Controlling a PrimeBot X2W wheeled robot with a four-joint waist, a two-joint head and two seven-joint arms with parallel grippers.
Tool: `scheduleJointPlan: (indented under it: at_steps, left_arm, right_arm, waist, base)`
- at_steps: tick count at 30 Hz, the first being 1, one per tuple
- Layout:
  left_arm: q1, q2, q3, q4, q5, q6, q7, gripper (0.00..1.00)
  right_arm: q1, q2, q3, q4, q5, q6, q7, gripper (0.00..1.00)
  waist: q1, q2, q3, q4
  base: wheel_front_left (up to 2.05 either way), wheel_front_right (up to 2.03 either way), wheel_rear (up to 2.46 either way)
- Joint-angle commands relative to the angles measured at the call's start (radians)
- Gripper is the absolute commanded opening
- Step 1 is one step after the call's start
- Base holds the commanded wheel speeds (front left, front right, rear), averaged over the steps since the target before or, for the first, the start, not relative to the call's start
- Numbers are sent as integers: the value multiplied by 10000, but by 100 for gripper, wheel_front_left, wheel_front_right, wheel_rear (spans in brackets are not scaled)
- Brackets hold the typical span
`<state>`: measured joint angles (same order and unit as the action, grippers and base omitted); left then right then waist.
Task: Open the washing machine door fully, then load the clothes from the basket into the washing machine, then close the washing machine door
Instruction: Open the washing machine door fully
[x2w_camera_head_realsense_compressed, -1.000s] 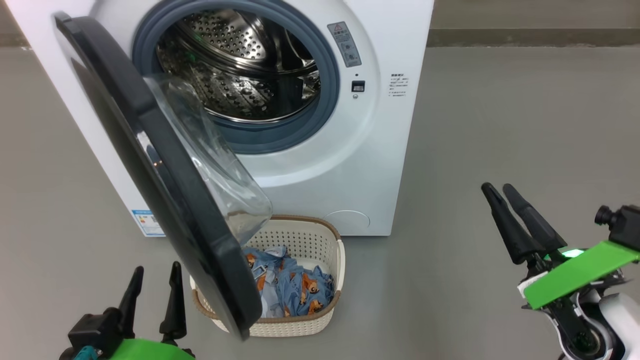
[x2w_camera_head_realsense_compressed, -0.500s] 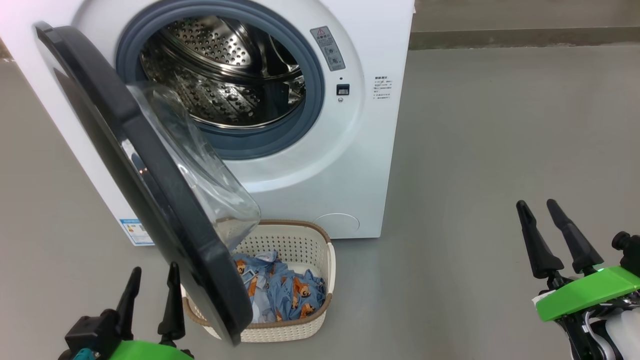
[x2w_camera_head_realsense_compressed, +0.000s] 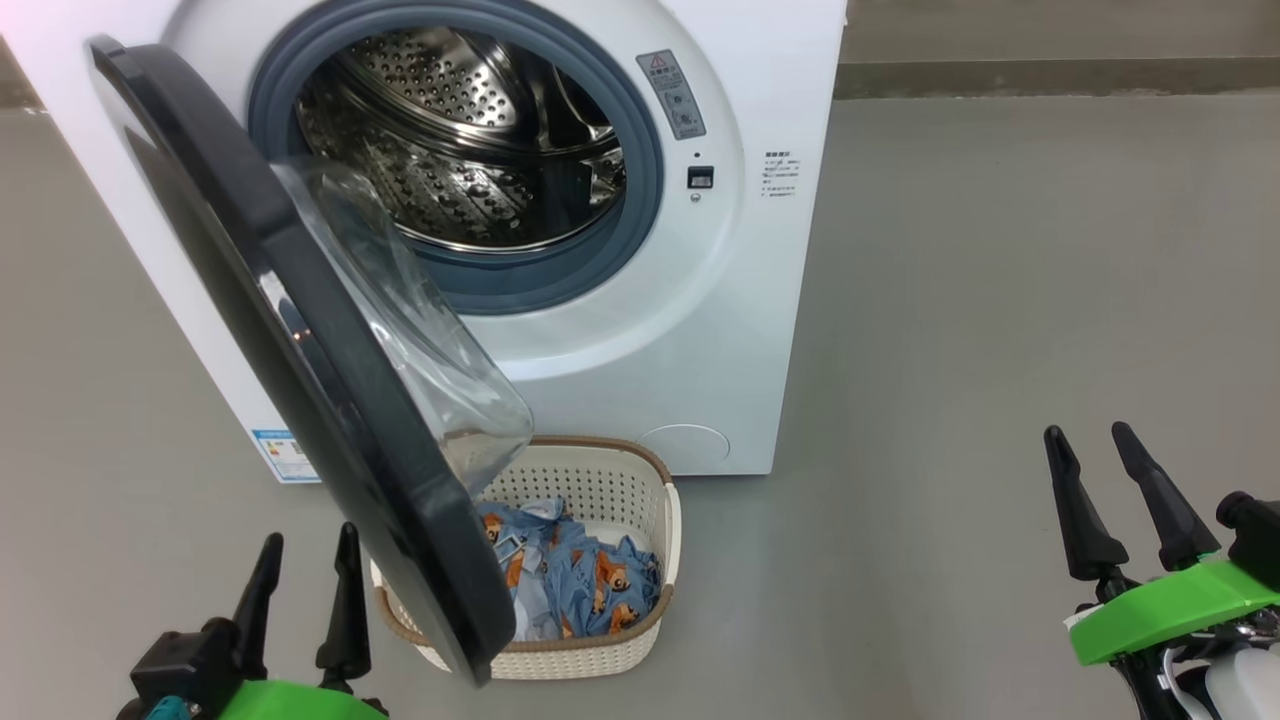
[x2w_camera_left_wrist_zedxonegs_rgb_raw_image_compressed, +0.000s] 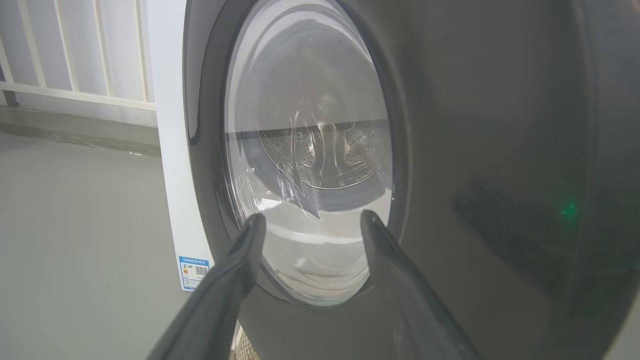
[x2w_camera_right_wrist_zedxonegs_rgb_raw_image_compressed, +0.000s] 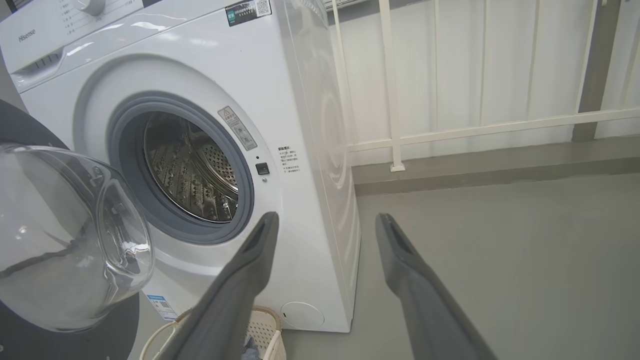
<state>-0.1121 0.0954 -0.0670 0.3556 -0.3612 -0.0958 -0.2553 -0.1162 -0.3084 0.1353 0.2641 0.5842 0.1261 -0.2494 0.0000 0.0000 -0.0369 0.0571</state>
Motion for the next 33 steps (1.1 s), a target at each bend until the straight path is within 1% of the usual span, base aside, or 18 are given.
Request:
scheduleJointPlan:
  at_steps: [1,13,33]
  left_arm:
    - [-243,197,260,-310,-53,46,-62,100]
    - [-294,187,207,-336,-86,68,-63,100]
    - [-312,218,203,-377,-101,93,-64,100]
  right_arm:
    - [-49,-148,75,-149,-270,46,-123,100]
    - [-62,-54,157,130,-558,46,-123,100]
    - [-117,41,191,273,-595,46,-124,100]
  waist:
    - [0,0,12,37]
    - [0,0,4,34]
    - [0,0,88,34]
  base:
    - [0,0,0]
    - [0,0,0]
    - [0,0,0]
